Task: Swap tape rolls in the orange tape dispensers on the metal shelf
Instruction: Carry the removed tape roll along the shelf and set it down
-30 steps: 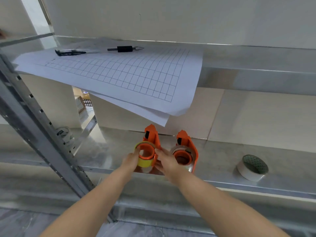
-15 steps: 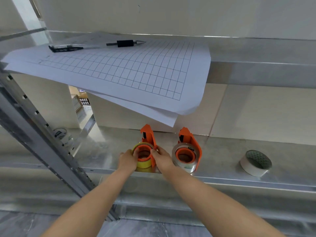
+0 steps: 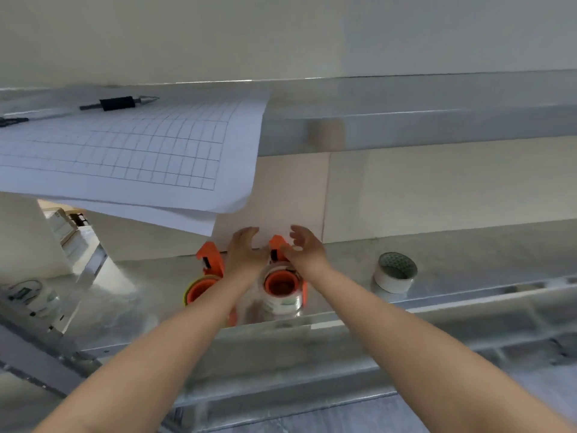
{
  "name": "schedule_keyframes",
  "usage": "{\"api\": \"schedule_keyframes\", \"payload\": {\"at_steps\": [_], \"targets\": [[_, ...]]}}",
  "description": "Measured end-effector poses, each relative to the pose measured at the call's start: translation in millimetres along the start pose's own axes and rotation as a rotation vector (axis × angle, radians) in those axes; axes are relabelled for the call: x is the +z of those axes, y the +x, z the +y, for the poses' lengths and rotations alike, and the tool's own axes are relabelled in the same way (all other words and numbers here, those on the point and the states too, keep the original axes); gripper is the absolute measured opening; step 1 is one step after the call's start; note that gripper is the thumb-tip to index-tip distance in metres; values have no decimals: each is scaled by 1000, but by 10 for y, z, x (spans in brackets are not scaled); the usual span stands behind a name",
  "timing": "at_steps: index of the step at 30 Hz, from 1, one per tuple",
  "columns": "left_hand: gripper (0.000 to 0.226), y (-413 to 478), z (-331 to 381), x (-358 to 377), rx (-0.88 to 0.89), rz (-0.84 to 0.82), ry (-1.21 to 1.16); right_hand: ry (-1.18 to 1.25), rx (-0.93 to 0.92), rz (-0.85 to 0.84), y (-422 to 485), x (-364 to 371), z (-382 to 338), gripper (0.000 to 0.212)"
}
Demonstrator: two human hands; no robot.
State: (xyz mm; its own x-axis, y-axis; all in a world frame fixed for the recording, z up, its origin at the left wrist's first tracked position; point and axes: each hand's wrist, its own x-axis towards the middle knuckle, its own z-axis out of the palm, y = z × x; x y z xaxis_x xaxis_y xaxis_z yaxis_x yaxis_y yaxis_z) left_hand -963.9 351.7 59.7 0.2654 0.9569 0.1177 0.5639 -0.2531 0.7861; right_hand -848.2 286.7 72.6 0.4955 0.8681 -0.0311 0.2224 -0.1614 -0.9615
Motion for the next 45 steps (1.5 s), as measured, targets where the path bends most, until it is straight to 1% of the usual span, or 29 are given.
{"api": "schedule_keyframes", "payload": {"at_steps": [3, 6, 8, 10, 12, 16, 21, 24, 25, 27, 28, 29, 31, 33, 36, 40, 45], "targets": [[52, -71, 275, 380, 82, -128, -44, -19, 30, 131, 11, -573, 193, 50], [56, -166, 530, 741, 49, -195, -156, -76, 67, 264, -45, -1132, 408, 51], [61, -193, 676, 952, 49, -264, -163, -95, 109, 330, -87, -1462, 548, 53], [68, -213, 783, 1130, 12, -373, -157, -105, 158, 343, -141, -1739, 680, 56], [74, -237, 820, 1291, -10, -462, -121, -170, 193, 313, -177, -1957, 813, 61], [77, -339, 809, 1567, -9, -539, -17, -306, 237, 236, -155, -2210, 1048, 72], [89, -423, 820, 1872, -99, -589, -102, -304, 282, 123, -99, -2287, 1271, 78], [95, -388, 868, 2004, -100, -592, -84, -310, 289, 75, -74, -2277, 1376, 80], [92, -382, 885, 2038, -85, -587, -77, -312, 286, 62, -67, -2262, 1401, 81], [73, -382, 914, 2105, -35, -567, -92, -313, 261, 54, -52, -2226, 1438, 82], [63, -389, 933, 2129, -21, -554, -115, -309, 241, 60, -46, -2211, 1450, 81], [59, -399, 955, 2147, -20, -541, -140, -302, 221, 72, -41, -2202, 1455, 77], [57, -420, 998, 2185, -21, -516, -171, -258, 188, 110, -31, -2210, 1441, 65], [57, -442, 1047, 2223, -18, -492, -200, -200, 161, 144, -25, -2245, 1413, 57], [58, -459, 1191, 2289, -3, -472, -223, -198, 115, 185, -47, -2379, 1374, 58], [60, -504, 1532, 2454, 91, -479, -182, -189, 93, 245, -137, -2748, 1330, 64], [61, -749, 2052, 2845, 178, -506, -228, -206, 78, 324, -332, -3416, 1381, 59]]}}
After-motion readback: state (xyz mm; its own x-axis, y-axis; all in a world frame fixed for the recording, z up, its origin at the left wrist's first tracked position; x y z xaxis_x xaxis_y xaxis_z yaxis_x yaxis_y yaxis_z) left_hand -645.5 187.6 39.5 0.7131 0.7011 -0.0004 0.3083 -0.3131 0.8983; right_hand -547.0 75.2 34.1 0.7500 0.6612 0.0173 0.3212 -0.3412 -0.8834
